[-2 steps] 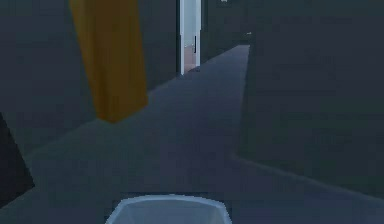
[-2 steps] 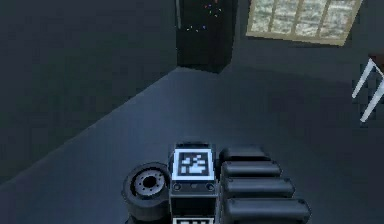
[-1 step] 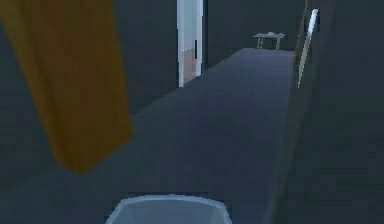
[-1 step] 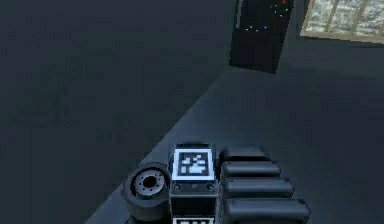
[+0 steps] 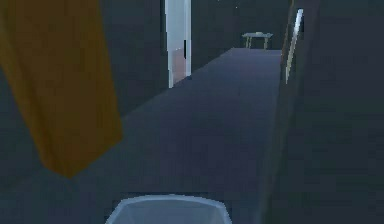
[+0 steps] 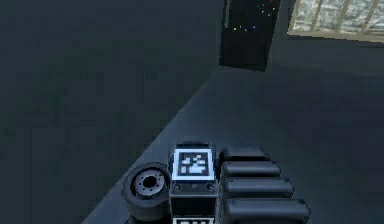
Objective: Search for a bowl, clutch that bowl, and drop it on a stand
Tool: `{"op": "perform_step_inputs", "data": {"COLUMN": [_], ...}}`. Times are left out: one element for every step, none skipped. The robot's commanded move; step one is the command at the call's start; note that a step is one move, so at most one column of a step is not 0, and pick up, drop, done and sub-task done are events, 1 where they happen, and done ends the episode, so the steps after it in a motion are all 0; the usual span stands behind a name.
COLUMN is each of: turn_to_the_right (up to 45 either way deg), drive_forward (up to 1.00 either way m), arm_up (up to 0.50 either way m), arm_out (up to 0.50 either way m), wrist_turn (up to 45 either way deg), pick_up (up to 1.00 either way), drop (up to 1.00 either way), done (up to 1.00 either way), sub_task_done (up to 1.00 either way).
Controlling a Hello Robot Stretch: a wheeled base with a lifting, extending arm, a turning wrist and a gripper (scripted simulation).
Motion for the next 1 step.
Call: {"op": "perform_step_inputs", "data": {"turn_to_the_right": [-18.0], "drive_forward": [0.0], "arm_up": [0.0], "arm_out": [0.0], "wrist_turn": [0.0], "pick_up": [0.0], "drop": [0.0], "done": [0.0], "sub_task_done": [0.0]}}
